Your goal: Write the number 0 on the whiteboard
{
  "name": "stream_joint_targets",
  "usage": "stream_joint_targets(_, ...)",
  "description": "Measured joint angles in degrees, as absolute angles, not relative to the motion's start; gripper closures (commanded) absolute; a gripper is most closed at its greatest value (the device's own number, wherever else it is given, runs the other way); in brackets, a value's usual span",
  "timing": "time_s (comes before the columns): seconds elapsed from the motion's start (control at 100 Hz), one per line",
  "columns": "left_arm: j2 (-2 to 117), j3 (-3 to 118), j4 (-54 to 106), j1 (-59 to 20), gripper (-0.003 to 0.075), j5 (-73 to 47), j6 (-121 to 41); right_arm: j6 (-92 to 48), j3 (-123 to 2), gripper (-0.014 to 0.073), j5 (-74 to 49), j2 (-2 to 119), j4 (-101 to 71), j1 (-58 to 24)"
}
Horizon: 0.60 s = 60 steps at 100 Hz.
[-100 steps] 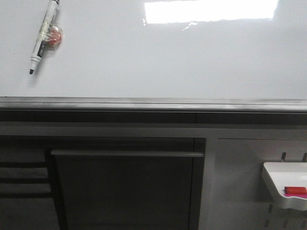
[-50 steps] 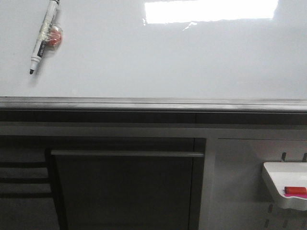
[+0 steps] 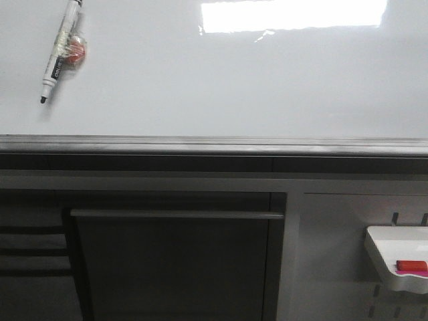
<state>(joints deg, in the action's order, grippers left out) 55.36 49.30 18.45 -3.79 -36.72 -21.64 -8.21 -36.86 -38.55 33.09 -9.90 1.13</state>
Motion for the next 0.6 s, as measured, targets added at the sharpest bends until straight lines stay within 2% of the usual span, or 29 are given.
stream_joint_targets(0.33, 61.4, 52.8, 9.2, -16.2, 0.0335, -38.7, -22.1, -10.2, -36.9, 0.0242, -38.6, 33.1, -9.9, 1.1)
stream_joint_targets(0.6, 62.9, 52.8, 8.3, -17.4, 0.0335, -31.0, -16.7, -10.2, -36.9, 0.0242, -38.6, 33.1, -9.9, 1.1)
